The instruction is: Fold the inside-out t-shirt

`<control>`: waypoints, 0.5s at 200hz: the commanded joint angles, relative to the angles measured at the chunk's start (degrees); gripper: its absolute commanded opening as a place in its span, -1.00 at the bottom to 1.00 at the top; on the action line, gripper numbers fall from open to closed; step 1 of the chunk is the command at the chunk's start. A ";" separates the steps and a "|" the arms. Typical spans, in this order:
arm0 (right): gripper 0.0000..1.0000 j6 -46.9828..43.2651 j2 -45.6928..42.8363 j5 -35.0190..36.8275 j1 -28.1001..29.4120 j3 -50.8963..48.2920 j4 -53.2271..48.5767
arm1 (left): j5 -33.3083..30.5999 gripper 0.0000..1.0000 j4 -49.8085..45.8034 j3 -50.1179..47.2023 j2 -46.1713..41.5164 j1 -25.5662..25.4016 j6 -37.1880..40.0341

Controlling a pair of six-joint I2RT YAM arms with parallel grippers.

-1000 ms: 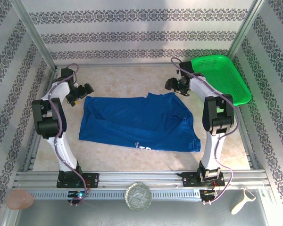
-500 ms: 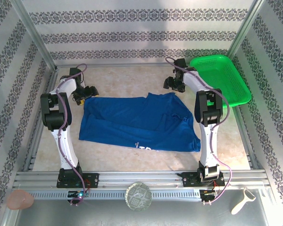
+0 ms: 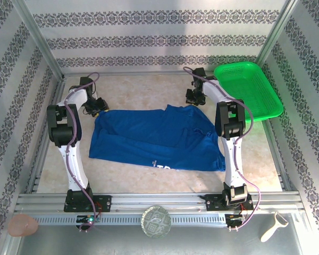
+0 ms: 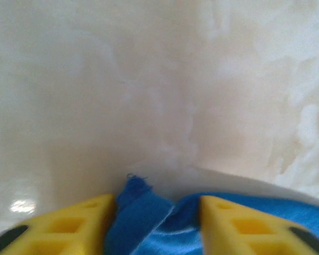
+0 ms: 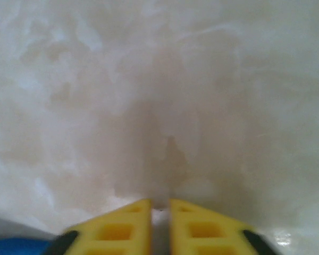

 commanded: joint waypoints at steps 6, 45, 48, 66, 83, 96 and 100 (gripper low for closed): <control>-1.00 2.38 -2.38 -3.99 -1.22 -3.62 2.28 | 3.18 -0.75 1.50 1.06 2.49 -1.03 -0.19; -1.00 5.77 -10.34 -8.91 -3.08 -11.93 11.12 | 3.98 -1.00 5.19 -1.53 -1.04 -1.03 -1.24; -1.00 6.29 -11.26 -9.57 -3.24 -12.84 12.22 | 4.07 -1.00 5.84 -2.05 -1.68 -1.00 -1.49; -1.00 9.19 -16.19 -12.35 -4.07 -18.91 17.81 | 4.36 -1.00 9.57 -5.84 -5.08 -1.03 -2.77; -1.00 11.32 -20.65 -14.21 -4.44 -23.83 22.35 | 4.91 -1.00 12.59 -8.84 -7.69 -0.97 -3.71; -1.00 12.43 -24.05 -14.74 -4.53 -27.38 25.02 | 5.13 -1.00 14.89 -10.90 -9.35 -0.96 -4.48; -1.00 12.71 -25.07 -14.85 -4.53 -28.50 25.74 | 5.27 -1.00 15.51 -11.41 -9.71 -0.88 -4.68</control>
